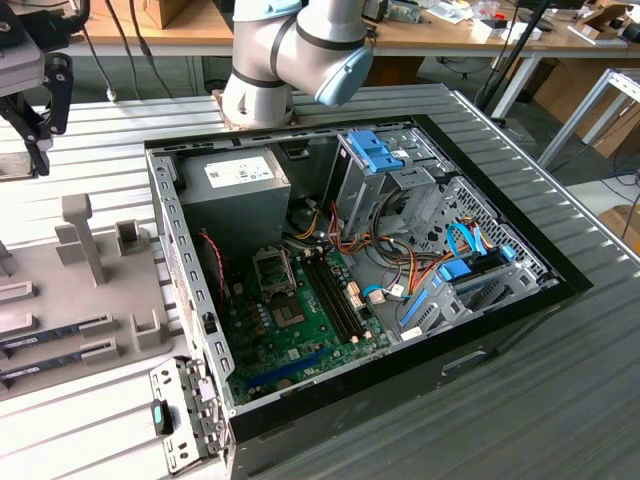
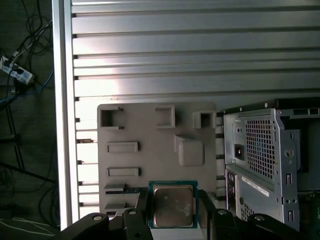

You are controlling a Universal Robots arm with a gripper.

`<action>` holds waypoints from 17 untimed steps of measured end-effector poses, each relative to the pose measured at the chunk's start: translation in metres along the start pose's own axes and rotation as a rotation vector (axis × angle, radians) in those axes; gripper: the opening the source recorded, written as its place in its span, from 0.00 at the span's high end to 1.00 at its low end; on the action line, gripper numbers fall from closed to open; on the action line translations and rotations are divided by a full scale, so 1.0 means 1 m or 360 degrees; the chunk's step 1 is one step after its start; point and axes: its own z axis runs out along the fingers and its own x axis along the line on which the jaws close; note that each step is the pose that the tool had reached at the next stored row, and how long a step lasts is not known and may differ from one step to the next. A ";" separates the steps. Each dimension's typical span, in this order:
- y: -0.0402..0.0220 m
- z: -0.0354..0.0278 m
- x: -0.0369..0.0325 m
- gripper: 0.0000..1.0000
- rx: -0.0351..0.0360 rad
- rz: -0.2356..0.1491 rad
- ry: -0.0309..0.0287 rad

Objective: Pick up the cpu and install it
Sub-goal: 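Pick up the cpu and move it towards the insertion slot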

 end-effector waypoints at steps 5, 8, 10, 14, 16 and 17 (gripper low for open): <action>0.0002 0.0001 -0.0058 0.53 0.0000 0.0000 0.00002; 0.0003 0.0003 -0.0082 0.53 0.0000 0.0000 0.00001; 0.0003 0.0004 -0.0102 0.53 0.0000 0.0000 0.00000; -0.0002 0.0006 -0.0131 0.53 0.0000 0.0000 0.00000; -0.0004 0.0007 -0.0148 0.53 0.0000 0.0000 0.00000; -0.0005 0.0007 -0.0154 0.53 0.0000 0.0000 0.00001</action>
